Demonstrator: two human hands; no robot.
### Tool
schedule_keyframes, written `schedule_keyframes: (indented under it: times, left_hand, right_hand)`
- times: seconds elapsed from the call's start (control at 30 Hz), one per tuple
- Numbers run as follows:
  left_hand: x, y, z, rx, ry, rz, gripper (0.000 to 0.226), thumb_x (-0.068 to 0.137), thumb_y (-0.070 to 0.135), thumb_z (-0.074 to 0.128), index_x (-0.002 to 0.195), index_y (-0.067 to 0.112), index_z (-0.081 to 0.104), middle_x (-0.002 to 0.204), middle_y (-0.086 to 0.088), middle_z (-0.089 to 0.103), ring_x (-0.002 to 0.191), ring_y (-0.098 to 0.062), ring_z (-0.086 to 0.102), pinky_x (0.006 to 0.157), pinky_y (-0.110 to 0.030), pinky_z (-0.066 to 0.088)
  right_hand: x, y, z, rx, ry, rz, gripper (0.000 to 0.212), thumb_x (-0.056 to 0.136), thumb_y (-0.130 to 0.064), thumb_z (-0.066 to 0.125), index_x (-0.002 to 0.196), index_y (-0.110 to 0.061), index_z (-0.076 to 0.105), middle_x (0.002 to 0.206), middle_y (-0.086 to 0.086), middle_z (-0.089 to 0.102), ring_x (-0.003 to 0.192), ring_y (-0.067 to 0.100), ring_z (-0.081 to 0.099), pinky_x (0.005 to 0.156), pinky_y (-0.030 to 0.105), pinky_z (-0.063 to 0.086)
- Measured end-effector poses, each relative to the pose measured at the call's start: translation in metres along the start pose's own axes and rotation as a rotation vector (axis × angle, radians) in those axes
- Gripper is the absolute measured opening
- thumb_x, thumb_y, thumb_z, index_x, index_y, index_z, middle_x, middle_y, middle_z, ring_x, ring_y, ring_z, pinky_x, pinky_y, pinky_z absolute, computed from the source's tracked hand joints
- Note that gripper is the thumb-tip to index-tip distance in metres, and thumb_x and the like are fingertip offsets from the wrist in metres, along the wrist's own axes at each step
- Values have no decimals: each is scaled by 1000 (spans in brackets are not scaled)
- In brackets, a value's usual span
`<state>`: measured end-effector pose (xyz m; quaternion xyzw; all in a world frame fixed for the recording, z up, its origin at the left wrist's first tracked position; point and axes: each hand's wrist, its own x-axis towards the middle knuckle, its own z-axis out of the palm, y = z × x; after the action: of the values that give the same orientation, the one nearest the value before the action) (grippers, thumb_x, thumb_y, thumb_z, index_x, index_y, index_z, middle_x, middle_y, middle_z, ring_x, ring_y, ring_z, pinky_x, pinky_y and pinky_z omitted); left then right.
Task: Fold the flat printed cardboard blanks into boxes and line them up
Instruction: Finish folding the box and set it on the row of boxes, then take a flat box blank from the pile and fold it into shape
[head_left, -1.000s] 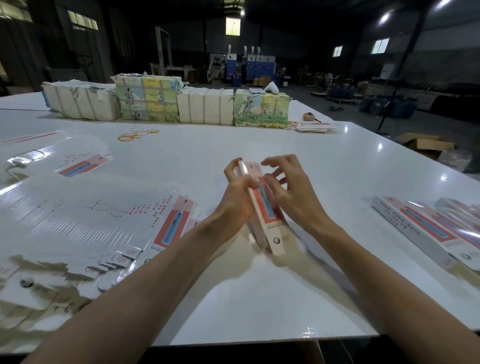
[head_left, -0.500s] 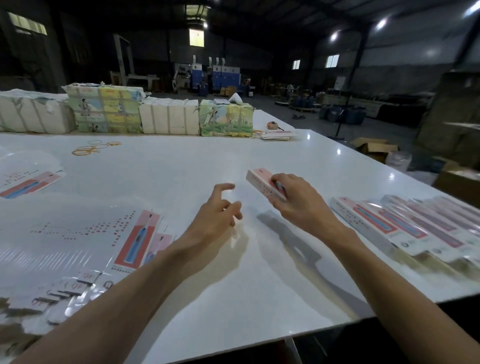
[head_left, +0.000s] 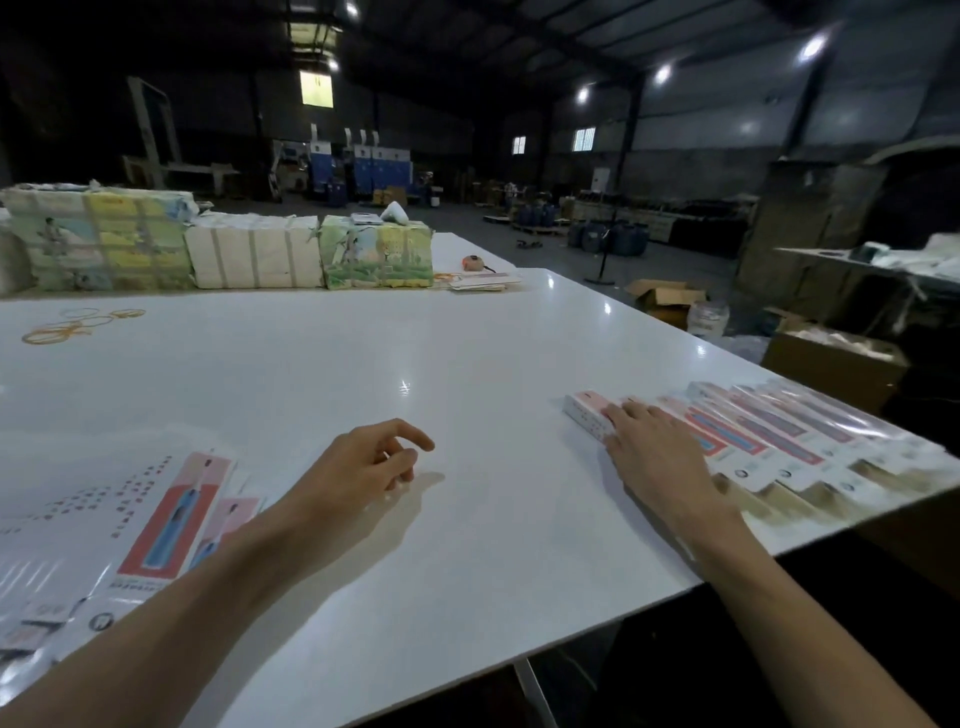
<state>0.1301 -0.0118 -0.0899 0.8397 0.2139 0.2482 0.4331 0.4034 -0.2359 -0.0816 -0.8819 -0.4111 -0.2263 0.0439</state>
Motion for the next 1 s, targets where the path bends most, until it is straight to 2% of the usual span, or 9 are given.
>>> schedule_keyframes:
  times: [0.2, 0.27, 0.37, 0.53, 0.6, 0.67, 0.77, 0.83, 1.0]
  left_hand:
    - [-3, 5, 3, 49, -22, -10, 28, 101, 16, 57, 102, 35, 77, 74, 3, 69, 65, -10, 62, 68, -29, 47]
    - [-3, 7, 3, 75, -25, -2, 27, 101, 17, 57, 102, 35, 77, 77, 3, 70, 65, -10, 63, 68, -28, 48]
    - [-4, 10, 3, 95, -2, -10, 29, 99, 15, 56, 98, 35, 77, 77, 3, 71, 62, -11, 64, 65, -24, 50]
    - [-5, 8, -11, 293, 164, -100, 34, 96, 16, 46, 93, 40, 70, 75, 9, 70, 65, -8, 65, 61, -25, 52]
    - [-5, 9, -22, 537, 212, -108, 24, 101, 21, 49, 107, 36, 66, 88, 9, 71, 80, -12, 65, 73, -31, 55]
    - [-3, 12, -33, 741, 257, -123, 19, 105, 26, 53, 122, 25, 63, 106, 1, 71, 98, -19, 63, 87, -37, 55]
    - [-2, 20, -55, 914, 251, -265, 29, 107, 30, 52, 131, 15, 56, 127, -10, 63, 117, -29, 56, 98, -40, 51]
    - [-7, 27, -72, 982, 199, -428, 40, 107, 35, 54, 138, 10, 50, 137, -14, 55, 125, -34, 52, 102, -40, 47]
    - [-28, 48, -123, 1162, 150, -824, 78, 80, 61, 83, 132, 10, 55, 134, -14, 59, 126, -34, 57, 105, -44, 46]
  right_hand:
    - [-7, 8, -19, 24, 10, 39, 55, 98, -32, 72, 146, -21, 47, 146, 1, 56, 129, 21, 59, 116, 41, 43]
    - [4, -11, -31, 98, 31, 20, 50, 102, -34, 67, 146, -19, 49, 150, 2, 54, 131, 24, 57, 116, 42, 43]
    - [28, -58, -47, 231, 91, -93, 36, 108, -35, 54, 138, -16, 59, 141, 5, 62, 122, 26, 62, 106, 44, 50]
    - [61, -158, -52, 480, 126, -314, 21, 105, -29, 54, 114, -16, 68, 101, 2, 75, 86, 23, 68, 77, 40, 60]
    - [63, -184, -41, 524, 115, -338, 18, 104, -25, 50, 103, -16, 66, 88, 1, 72, 77, 26, 65, 65, 37, 53]
    - [57, -201, -21, 522, 84, -342, 17, 104, -22, 46, 102, -16, 62, 84, 0, 69, 78, 28, 64, 63, 37, 48]
    - [56, -205, 1, 568, 26, -354, 20, 103, -23, 45, 113, -19, 63, 88, -3, 73, 84, 27, 66, 67, 37, 47]
    - [60, -204, 7, 643, 17, -317, 19, 102, -23, 46, 110, -22, 64, 83, -5, 73, 82, 26, 65, 67, 36, 46]
    - [68, -200, 10, 861, -46, -237, 20, 100, -17, 50, 104, -24, 68, 68, -8, 66, 78, 21, 71, 75, 40, 55]
